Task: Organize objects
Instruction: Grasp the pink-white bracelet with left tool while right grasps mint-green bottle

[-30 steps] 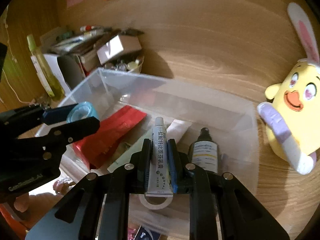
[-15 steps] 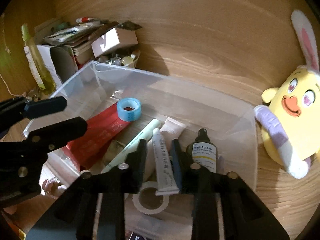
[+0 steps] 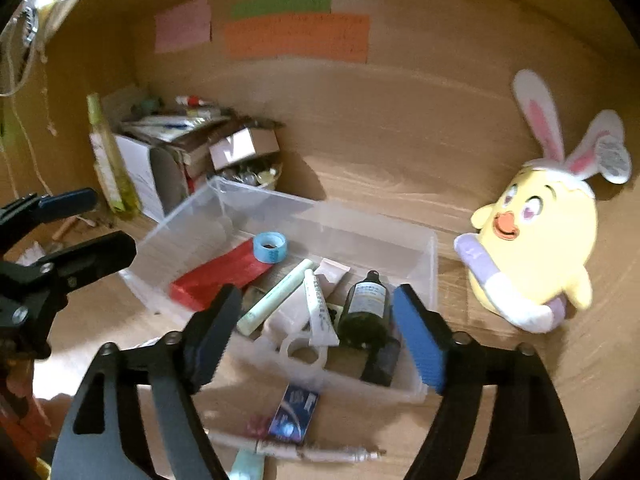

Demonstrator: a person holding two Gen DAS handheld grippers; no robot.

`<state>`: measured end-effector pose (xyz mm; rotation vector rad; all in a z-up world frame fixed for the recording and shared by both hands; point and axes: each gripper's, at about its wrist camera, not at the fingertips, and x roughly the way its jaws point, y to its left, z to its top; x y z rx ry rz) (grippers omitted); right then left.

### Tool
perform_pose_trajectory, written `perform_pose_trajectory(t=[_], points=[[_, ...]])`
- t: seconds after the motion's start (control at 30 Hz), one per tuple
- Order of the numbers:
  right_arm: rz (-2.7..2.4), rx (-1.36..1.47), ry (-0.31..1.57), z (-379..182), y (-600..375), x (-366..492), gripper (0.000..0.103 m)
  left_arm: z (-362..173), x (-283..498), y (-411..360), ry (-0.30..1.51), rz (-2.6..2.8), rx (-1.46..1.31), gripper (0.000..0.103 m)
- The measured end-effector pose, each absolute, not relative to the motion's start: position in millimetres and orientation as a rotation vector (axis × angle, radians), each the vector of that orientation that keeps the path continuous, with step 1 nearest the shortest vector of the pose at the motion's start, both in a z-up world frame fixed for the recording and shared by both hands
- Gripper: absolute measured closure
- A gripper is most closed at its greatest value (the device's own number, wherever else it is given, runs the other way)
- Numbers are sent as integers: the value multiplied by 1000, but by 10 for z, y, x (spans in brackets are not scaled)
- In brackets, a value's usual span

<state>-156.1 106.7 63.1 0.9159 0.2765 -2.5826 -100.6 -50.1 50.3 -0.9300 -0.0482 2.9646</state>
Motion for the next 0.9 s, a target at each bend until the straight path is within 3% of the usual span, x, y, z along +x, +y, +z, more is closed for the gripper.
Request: perform_pose_trajectory(t=[0.23,0.63,0.77,0.9], points=[[-2587,878,260,648,1240,-1131,21,378,-722,-547,-9,2967,-975,6],[-2521,1094,147,-1,1385,-807,21,-349,-515,-613,29,2922,-1228,6],[-2504,1177,130,-223,1428,-787,21,-525,-519,-627,39,2874,-1304,37],[-2480,1235,125,-389,1447,-753,21,-595,-583,-696,-43,2832,-1336,42]])
